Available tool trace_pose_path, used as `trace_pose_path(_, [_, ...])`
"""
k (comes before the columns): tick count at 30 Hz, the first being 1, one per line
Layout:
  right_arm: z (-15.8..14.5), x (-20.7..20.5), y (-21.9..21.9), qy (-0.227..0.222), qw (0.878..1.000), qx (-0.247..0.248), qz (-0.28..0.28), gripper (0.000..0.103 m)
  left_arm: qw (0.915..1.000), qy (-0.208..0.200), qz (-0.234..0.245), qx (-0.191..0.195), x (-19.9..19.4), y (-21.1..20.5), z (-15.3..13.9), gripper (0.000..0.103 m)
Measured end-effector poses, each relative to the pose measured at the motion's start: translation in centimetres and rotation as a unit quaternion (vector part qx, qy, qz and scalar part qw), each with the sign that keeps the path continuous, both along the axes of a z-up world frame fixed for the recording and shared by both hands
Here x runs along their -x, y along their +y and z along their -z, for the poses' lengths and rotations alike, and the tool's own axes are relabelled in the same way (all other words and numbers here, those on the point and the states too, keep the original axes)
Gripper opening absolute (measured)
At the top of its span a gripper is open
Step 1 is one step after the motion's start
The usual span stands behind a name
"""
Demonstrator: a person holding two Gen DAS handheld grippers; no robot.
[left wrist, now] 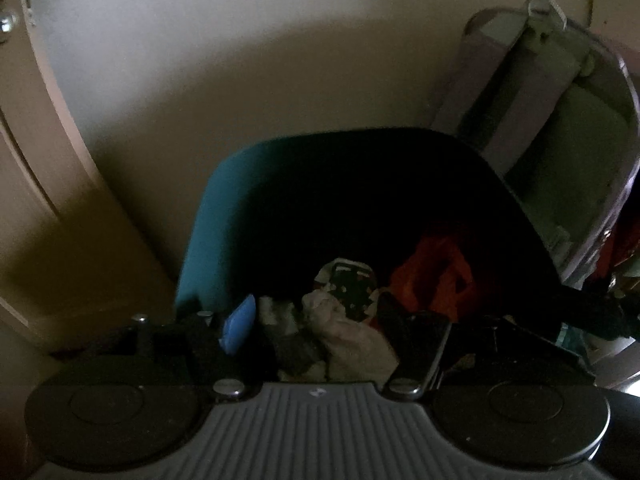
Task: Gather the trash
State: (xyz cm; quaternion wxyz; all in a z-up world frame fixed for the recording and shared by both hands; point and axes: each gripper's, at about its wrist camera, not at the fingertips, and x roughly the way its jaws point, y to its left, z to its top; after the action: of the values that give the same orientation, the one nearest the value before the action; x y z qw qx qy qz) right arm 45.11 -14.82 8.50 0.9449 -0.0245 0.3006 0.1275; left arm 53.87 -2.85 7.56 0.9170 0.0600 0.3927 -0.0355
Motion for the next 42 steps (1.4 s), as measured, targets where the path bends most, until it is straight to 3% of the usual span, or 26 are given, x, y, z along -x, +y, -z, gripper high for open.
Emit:
trace_pose_path(12, [-2.9,5.5,-0.9,-0.039,0.999,-0.028,-0.012,0.061,0.9982,-0.059,-0.006,0.014,6.8,2.1,-4.7,0.072])
trace_pose_path(32, [-5.4,14.3,-2.1,-0.112,0.992,-0.062,0.002,0.082,0.9928,-0.119,0.002,0.019,19.4,4.0,-8.1,0.081])
trace_pose_path(42, [-5.0,17.4,-2.2,-0.122,0.990,-0.065,-0.008,0.085,0.9912,-0.129,-0.002,0.032,23.2,5.0,-7.7,0.095])
